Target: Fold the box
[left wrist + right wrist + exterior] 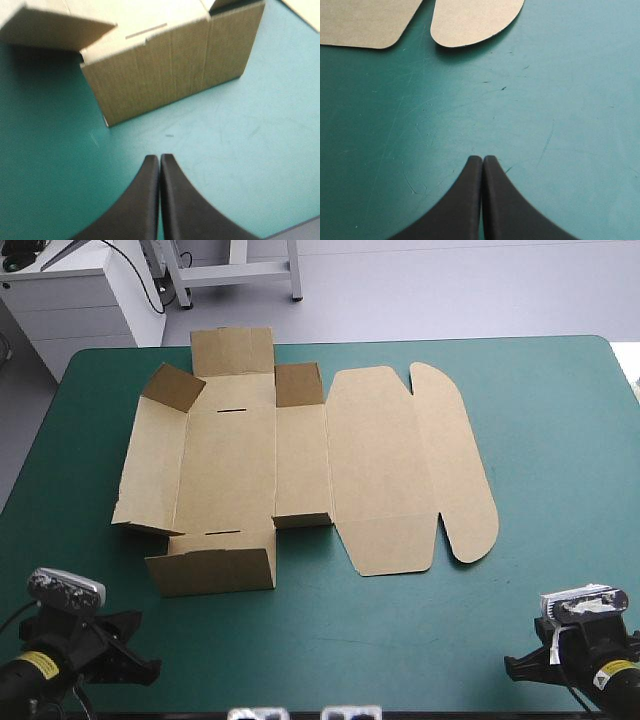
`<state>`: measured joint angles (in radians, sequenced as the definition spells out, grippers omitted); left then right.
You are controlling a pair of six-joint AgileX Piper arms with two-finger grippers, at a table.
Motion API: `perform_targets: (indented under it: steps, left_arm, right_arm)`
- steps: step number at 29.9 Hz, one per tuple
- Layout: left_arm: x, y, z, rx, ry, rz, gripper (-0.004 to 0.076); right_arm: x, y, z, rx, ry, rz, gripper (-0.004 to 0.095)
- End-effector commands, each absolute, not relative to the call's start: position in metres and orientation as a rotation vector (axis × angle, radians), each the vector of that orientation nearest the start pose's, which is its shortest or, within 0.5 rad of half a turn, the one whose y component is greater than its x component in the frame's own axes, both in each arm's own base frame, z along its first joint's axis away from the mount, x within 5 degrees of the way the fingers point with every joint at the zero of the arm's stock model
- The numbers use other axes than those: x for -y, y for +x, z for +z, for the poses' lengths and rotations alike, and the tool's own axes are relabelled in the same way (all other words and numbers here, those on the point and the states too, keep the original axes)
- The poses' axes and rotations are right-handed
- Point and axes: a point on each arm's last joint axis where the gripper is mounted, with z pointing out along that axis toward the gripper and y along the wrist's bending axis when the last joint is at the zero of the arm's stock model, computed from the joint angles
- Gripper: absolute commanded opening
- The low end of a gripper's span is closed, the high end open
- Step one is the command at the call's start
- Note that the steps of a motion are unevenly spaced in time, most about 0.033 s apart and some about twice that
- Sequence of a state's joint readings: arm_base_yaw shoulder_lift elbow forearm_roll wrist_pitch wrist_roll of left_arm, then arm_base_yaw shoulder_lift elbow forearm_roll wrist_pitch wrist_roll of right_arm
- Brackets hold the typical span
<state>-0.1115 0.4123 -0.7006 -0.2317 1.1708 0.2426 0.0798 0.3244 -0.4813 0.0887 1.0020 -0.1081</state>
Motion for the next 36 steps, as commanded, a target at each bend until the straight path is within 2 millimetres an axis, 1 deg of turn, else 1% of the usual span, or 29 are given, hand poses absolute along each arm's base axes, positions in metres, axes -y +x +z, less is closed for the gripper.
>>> perform_targets:
  steps: [1, 2, 4, 7, 10, 13, 16, 17, 18, 20, 21, 23, 25, 27, 30, 32, 36]
  left_arm:
    - [0.027, 0.061, 0.365, -2.238, 0.392, -0.246, -0.0008]
    - [0.028, 0.067, 0.377, -2.232, 0.395, -0.245, -0.0008]
    - [0.030, 0.083, 0.395, -2.238, 0.398, -0.246, -0.0008]
    - [0.032, 0.109, 0.415, -2.248, 0.399, -0.235, -0.0008]
    - [0.035, 0.139, 0.428, -2.264, 0.397, -0.232, -0.0008]
    - [0.039, 0.173, 0.433, -2.283, 0.390, -0.234, -0.0008]
    - [0.042, 0.208, 0.429, -2.312, 0.382, -0.234, -0.0008]
    - [0.042, 0.218, 0.429, -2.312, 0.373, -0.231, -0.0008]
    - [0.042, 0.232, 0.427, -2.322, 0.358, -0.233, -0.0008]
    - [0.036, 0.250, 0.423, -2.339, 0.316, -0.232, -0.0008]
    - [0.030, 0.263, 0.420, -2.357, 0.279, -0.227, -0.0008]
    - [0.018, 0.279, 0.415, -2.379, 0.224, -0.223, -0.0008]
    - [0.000, 0.294, 0.411, -2.396, 0.136, -0.237, -0.0008]
    - [-0.022, 0.305, 0.406, -2.395, 0.089, -0.253, -0.0008]
    - [-0.053, 0.315, 0.399, -2.389, -0.021, -0.304, -0.0008]
    - [-0.070, 0.318, 0.393, -2.389, -0.081, -0.353, -0.0008]
    - [-0.096, 0.322, 0.376, -2.422, -0.143, -0.434, -0.0008]
  right_arm:
    - [-0.011, 0.052, 0.279, -2.250, -0.203, 0.100, -0.0020]
    - [-0.011, 0.052, 0.279, -2.250, -0.203, 0.100, -0.0020]
    - [-0.011, 0.052, 0.279, -2.250, -0.203, 0.100, -0.0020]
    - [-0.011, 0.052, 0.279, -2.250, -0.203, 0.100, -0.0020]
    - [-0.011, 0.052, 0.279, -2.250, -0.203, 0.100, -0.0020]
    - [-0.011, 0.052, 0.279, -2.250, -0.203, 0.100, -0.0020]
    - [-0.011, 0.052, 0.279, -2.250, -0.203, 0.100, -0.0020]
    - [-0.011, 0.052, 0.279, -2.250, -0.203, 0.100, -0.0020]
    - [-0.011, 0.052, 0.279, -2.250, -0.203, 0.100, -0.0020]
    - [-0.011, 0.052, 0.279, -2.250, -0.203, 0.100, -0.0020]
    - [-0.011, 0.052, 0.279, -2.250, -0.203, 0.100, -0.0020]
    - [-0.011, 0.052, 0.279, -2.250, -0.203, 0.100, -0.0020]
    - [-0.011, 0.052, 0.279, -2.250, -0.203, 0.100, -0.0020]
    - [-0.011, 0.052, 0.279, -2.250, -0.203, 0.100, -0.0020]
    - [-0.011, 0.052, 0.279, -2.250, -0.203, 0.100, -0.0020]
    - [-0.011, 0.052, 0.279, -2.250, -0.203, 0.100, -0.0020]
    - [-0.011, 0.052, 0.279, -2.250, -0.203, 0.100, -0.0020]
